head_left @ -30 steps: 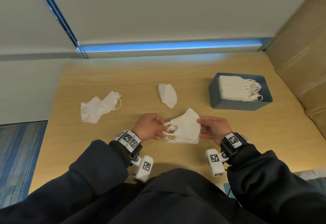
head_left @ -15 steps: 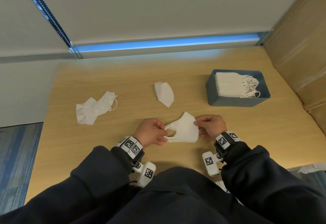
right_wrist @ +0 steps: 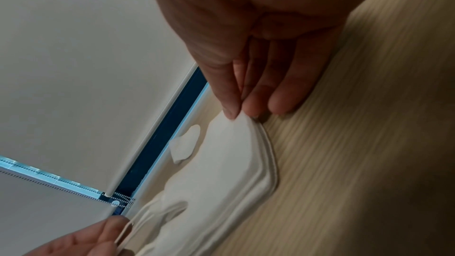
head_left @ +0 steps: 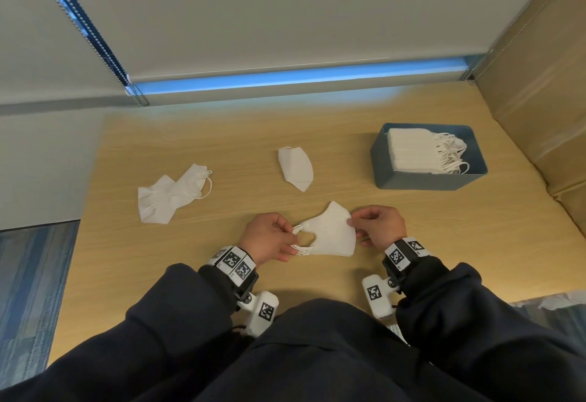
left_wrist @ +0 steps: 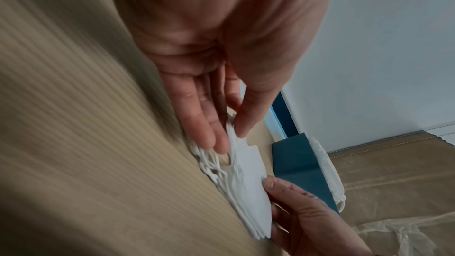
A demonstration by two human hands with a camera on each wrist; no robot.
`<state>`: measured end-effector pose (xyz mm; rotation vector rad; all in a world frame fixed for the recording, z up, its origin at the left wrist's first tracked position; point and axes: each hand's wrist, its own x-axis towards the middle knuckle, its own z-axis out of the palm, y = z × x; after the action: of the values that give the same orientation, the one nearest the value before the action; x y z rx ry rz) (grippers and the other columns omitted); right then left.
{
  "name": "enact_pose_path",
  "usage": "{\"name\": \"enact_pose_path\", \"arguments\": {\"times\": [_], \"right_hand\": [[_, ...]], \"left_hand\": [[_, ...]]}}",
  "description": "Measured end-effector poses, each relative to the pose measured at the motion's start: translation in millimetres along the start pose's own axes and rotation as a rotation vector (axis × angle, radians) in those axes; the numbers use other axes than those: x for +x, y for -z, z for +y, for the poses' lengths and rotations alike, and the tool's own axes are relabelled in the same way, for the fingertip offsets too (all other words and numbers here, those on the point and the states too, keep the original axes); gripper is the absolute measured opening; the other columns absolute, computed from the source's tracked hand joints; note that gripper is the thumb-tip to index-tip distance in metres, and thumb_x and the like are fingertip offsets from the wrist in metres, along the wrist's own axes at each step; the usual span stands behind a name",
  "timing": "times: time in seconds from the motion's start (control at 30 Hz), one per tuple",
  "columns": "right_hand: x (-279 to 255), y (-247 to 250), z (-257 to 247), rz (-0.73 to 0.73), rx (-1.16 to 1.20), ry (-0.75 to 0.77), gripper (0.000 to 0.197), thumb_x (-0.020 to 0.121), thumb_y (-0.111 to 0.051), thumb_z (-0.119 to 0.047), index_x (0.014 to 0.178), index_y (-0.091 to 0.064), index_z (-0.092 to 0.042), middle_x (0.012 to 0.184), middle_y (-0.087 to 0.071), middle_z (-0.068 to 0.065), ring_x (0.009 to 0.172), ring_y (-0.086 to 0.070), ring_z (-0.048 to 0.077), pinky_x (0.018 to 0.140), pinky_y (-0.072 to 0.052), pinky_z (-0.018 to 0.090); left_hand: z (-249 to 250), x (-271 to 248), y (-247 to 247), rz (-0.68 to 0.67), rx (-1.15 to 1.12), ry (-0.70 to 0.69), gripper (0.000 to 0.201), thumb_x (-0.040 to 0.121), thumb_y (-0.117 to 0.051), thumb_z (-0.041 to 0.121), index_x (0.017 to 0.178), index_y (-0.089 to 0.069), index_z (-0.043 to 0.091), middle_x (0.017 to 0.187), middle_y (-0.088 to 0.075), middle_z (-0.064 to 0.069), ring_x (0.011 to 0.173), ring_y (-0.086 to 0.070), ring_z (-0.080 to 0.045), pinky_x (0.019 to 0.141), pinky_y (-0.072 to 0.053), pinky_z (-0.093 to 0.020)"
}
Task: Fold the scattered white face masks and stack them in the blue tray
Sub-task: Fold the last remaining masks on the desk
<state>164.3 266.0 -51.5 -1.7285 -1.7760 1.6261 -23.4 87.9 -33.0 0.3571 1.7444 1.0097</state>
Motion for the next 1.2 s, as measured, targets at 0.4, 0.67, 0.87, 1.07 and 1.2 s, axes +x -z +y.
{"name": "enact_pose_path", "arguments": {"times": [0.4, 0.67, 0.87, 1.07, 1.2], "right_hand": [[-2, 4, -1, 0.051, -0.066, 0.183, 0.009, 0.077, -0.085, -0.016, 0.078, -0.078, -0.022, 0.071, -0.072, 0.000, 0.059, -0.061, 0.016, 0.056, -0.055, 0.032], [-2, -7, -2, -0.079, -0.372, 0.300, 0.023, 0.072, -0.086, -0.012, 0.086, -0.075, -0.027, 0.081, -0.072, -0.002, 0.078, -0.067, 0.014, 0.070, -0.049, 0.017], [2, -6, -8, -0.073, -0.373, 0.264, 0.015, 0.074, -0.087, -0.023, 0.082, -0.075, -0.026, 0.079, -0.071, -0.001, 0.074, -0.063, 0.011, 0.065, -0.045, 0.019], [27, -32, -75, 0.022, -0.332, 0.379, 0.007, 0.086, -0.075, -0.030, 0.080, -0.072, -0.029, 0.080, -0.071, -0.003, 0.076, -0.064, 0.015, 0.067, -0.051, 0.027], [72, -64, -114, -0.007, -0.371, 0.283, 0.016, 0.091, -0.068, -0.027, 0.107, -0.069, -0.026, 0.115, -0.072, 0.006, 0.105, -0.067, 0.026, 0.090, -0.054, 0.038]], "left_hand": [[7, 14, 11, 0.099, 0.619, -0.378, 0.013, 0.080, -0.078, 0.038, 0.083, -0.068, 0.030, 0.079, -0.070, 0.015, 0.077, -0.066, -0.004, 0.078, -0.056, -0.032], [15, 30, -28, -0.226, 1.238, -0.624, 0.039, 0.087, -0.067, 0.042, 0.124, -0.060, 0.034, 0.100, -0.049, 0.012, 0.092, -0.059, -0.016, 0.070, -0.038, -0.029], [18, 36, -20, -0.270, 0.973, -0.575, 0.033, 0.084, -0.073, 0.032, 0.116, -0.067, 0.032, 0.098, -0.061, 0.011, 0.088, -0.058, -0.011, 0.080, -0.047, -0.031], [34, 40, 73, 0.178, 0.554, -0.499, 0.011, 0.087, -0.073, 0.024, 0.094, -0.074, 0.033, 0.088, -0.070, 0.011, 0.085, -0.066, -0.008, 0.083, -0.053, -0.029], [26, 37, 155, 0.497, 0.558, -0.385, 0.009, 0.087, -0.072, 0.020, 0.090, -0.075, 0.028, 0.086, -0.072, 0.008, 0.083, -0.067, -0.012, 0.078, -0.051, -0.027]]}}
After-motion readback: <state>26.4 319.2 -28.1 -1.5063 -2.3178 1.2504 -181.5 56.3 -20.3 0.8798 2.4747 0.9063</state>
